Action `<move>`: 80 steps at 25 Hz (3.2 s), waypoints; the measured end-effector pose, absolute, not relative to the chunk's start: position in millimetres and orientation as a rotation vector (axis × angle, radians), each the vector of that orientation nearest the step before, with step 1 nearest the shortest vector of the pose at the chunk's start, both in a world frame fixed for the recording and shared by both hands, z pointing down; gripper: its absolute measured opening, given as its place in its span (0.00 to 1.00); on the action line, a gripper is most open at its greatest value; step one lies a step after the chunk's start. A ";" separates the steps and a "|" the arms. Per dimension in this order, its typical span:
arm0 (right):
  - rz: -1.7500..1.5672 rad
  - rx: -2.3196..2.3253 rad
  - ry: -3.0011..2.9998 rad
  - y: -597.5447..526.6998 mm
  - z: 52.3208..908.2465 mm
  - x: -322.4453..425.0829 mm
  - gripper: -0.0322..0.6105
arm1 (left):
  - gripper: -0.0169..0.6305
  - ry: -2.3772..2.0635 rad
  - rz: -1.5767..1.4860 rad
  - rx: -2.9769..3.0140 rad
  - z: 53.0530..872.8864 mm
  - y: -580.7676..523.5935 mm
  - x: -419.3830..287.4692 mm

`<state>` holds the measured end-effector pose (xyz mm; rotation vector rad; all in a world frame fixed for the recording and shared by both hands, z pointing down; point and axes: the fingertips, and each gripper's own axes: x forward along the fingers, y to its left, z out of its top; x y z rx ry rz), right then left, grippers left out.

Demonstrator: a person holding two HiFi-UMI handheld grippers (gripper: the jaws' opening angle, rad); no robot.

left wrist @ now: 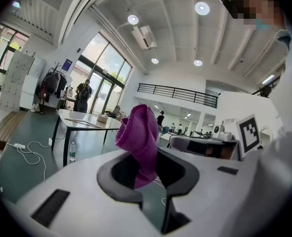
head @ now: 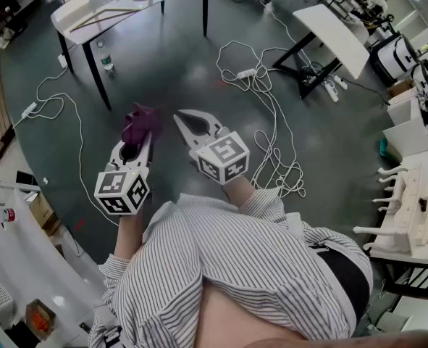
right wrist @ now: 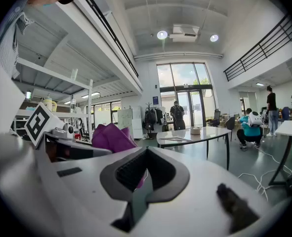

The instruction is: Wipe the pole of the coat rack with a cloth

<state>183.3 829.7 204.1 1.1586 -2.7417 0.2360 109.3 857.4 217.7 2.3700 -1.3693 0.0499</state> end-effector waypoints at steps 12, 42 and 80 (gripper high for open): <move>0.198 1.186 -2.742 826.1 195.8 177.9 0.07 | 0.17 -1.369 0.087 2.404 216.3 865.2 99.2; 0.343 1.267 -2.699 734.0 242.6 129.2 0.07 | 0.17 -1.284 0.076 2.339 250.5 749.3 62.8; 0.591 1.213 -2.785 306.4 261.0 107.0 0.07 | 0.17 -1.368 0.147 2.362 254.3 329.2 37.7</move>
